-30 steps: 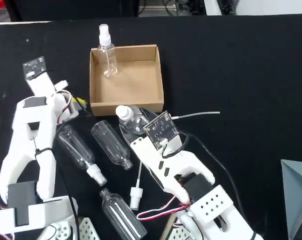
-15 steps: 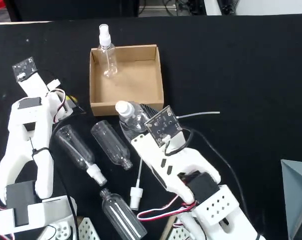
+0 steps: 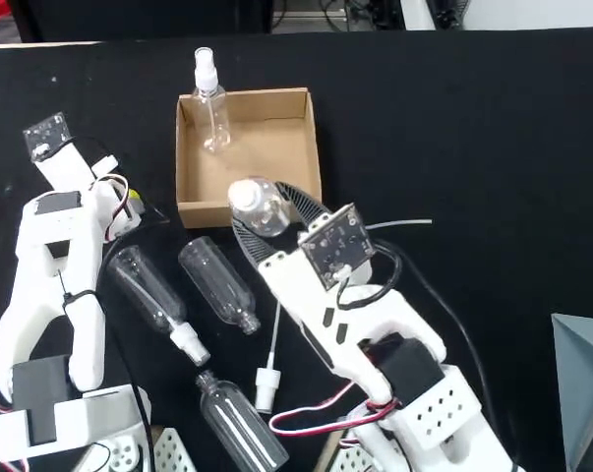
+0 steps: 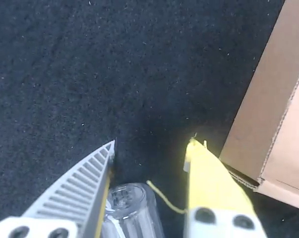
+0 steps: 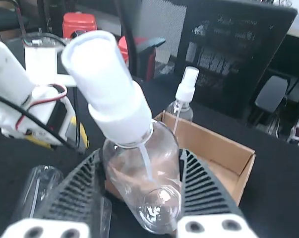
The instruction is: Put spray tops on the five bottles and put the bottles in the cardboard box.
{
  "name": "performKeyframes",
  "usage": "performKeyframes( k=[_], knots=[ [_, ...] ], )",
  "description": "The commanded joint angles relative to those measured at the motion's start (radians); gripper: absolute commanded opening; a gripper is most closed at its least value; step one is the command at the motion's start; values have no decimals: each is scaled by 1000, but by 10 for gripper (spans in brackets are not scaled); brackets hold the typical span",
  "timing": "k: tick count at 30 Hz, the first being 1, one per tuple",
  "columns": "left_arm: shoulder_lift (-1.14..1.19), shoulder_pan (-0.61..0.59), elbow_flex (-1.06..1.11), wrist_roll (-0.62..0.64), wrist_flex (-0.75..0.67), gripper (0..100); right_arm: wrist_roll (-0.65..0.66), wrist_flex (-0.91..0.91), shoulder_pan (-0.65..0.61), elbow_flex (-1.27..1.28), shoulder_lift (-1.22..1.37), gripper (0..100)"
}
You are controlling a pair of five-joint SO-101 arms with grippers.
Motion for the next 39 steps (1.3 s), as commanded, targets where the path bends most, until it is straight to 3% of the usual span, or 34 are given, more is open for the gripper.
performKeyframes(
  k=[1,9,31,39],
  knots=[
    [-6,-13,-54,40,-18,168,3,-5,31,-111,38,64],
    [-3,-13,-54,51,-18,156,-5,-23,35,-242,232,64],
    [-3,-25,-35,52,-41,155,-9,-531,35,-259,691,64],
    [-3,-24,-35,52,-41,155,-132,-563,37,-364,837,64]
  ],
)
